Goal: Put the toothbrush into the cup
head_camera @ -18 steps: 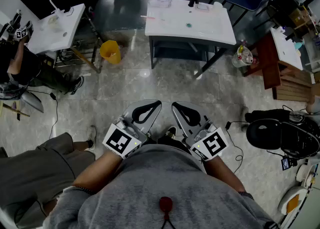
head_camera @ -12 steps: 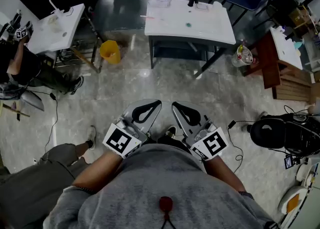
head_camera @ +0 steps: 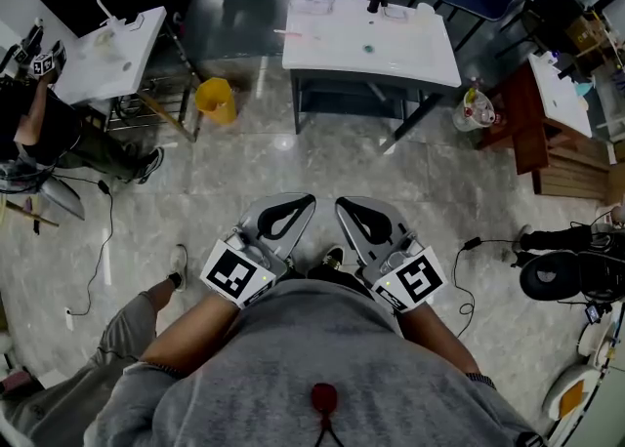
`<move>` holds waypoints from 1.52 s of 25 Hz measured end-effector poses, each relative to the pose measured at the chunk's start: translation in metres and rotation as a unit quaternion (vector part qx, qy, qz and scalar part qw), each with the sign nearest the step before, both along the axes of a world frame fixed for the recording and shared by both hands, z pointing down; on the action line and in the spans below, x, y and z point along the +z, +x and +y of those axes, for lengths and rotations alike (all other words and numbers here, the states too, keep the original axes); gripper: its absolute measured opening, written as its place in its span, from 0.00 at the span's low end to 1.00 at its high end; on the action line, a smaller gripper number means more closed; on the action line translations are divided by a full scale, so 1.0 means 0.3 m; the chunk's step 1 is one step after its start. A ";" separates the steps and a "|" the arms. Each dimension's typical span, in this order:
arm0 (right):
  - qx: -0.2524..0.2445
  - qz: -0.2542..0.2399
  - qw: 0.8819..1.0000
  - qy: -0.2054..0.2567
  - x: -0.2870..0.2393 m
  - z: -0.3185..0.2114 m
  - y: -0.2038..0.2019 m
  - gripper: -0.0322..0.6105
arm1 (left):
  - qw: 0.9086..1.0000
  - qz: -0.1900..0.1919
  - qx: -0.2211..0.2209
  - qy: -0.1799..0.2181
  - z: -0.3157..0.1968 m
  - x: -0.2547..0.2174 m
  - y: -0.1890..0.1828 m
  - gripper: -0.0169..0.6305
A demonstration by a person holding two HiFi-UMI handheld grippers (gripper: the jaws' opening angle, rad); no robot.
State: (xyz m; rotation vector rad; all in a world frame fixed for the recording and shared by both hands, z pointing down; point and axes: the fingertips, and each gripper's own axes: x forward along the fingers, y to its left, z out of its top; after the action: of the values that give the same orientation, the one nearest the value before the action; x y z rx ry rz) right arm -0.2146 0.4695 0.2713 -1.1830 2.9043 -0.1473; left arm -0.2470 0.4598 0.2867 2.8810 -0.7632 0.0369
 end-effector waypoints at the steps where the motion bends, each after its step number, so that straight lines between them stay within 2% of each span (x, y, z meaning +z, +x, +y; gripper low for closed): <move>1: 0.000 0.000 1.000 0.000 -0.001 -0.002 0.001 0.06 | 1.000 0.001 -0.001 0.002 -0.002 -0.001 0.000 0.04; 10: -0.011 -0.006 1.000 0.005 -0.019 -0.002 0.052 0.06 | 0.999 0.003 -0.014 0.037 -0.014 -0.030 0.033 0.04; 24: -0.063 -0.004 0.998 0.015 -0.034 -0.016 0.140 0.06 | 0.997 -0.010 -0.058 0.047 -0.023 -0.050 0.134 0.04; 33: -0.073 -0.015 0.997 0.003 -0.011 -0.117 0.165 0.06 | 0.996 -0.011 -0.075 0.042 -0.125 -0.022 0.149 0.04; 38: -0.070 -0.011 0.998 0.000 0.010 -0.221 0.164 0.06 | 0.997 -0.008 -0.068 0.036 -0.224 0.004 0.157 0.04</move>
State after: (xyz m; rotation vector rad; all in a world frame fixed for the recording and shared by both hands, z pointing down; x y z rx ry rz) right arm -0.1656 0.4031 0.2744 -0.9714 2.9661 -0.1582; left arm -0.1998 0.3926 0.2879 2.8922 -0.9800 0.0158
